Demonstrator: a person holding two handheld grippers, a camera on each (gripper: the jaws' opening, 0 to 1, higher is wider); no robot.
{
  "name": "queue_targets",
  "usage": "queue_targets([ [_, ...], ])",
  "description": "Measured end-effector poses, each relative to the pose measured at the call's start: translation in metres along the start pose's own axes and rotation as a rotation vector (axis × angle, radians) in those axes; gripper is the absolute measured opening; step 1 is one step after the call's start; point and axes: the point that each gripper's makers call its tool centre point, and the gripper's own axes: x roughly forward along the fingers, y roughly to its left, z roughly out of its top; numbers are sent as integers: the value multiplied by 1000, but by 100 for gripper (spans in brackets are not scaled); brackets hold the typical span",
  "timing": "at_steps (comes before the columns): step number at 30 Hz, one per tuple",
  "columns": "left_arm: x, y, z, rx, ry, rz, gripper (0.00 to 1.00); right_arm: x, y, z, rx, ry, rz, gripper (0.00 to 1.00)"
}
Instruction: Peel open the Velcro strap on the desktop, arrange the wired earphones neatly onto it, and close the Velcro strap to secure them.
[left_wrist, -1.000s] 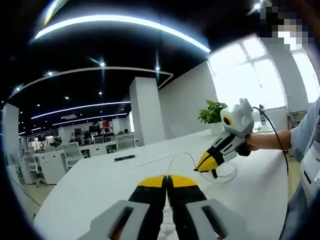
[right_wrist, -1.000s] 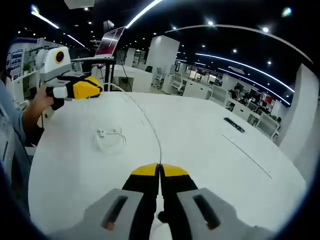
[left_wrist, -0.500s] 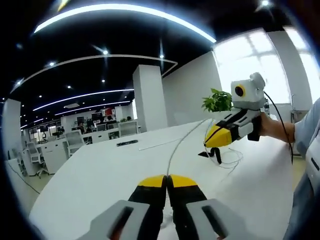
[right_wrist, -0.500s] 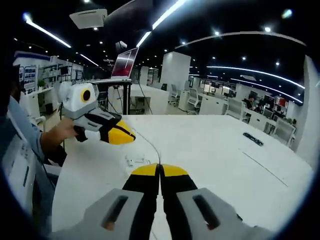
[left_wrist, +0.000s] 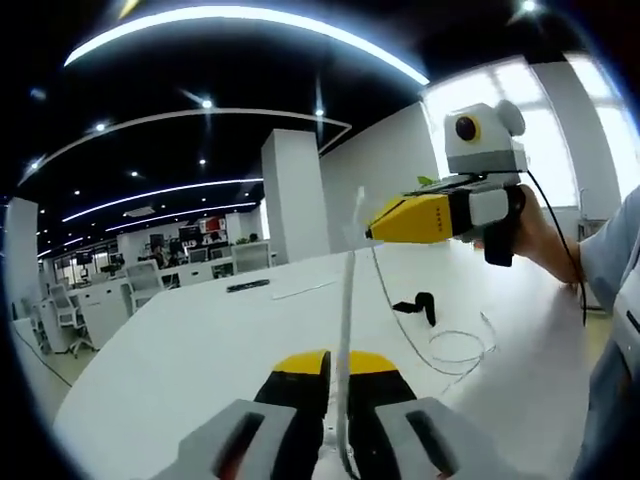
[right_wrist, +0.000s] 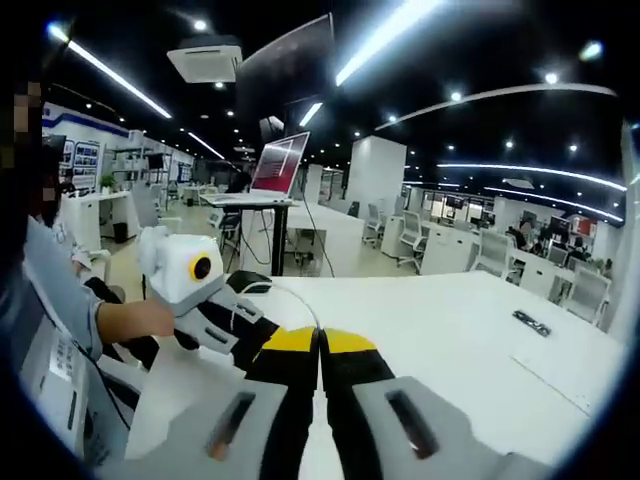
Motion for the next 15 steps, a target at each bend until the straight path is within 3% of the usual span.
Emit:
queue_targets([
  [3, -3, -3, 3, 15, -3, -8, 14, 0, -11, 2, -30, -3, -39, 3],
  [5, -6, -6, 5, 20, -5, -18, 15, -1, -17, -8, -67, 39, -65, 3],
  [8, -10, -8, 9, 32, -9, -20, 17, 0, -19, -23, -49, 75, -64, 3],
  [11, -14, -6, 15, 40, -26, -8, 17, -3, -24, -28, -53, 69, -91, 3],
  [15, -19, -1, 21, 41, -41, 10, 17, -6, -33, -20, -54, 38, -124, 3],
])
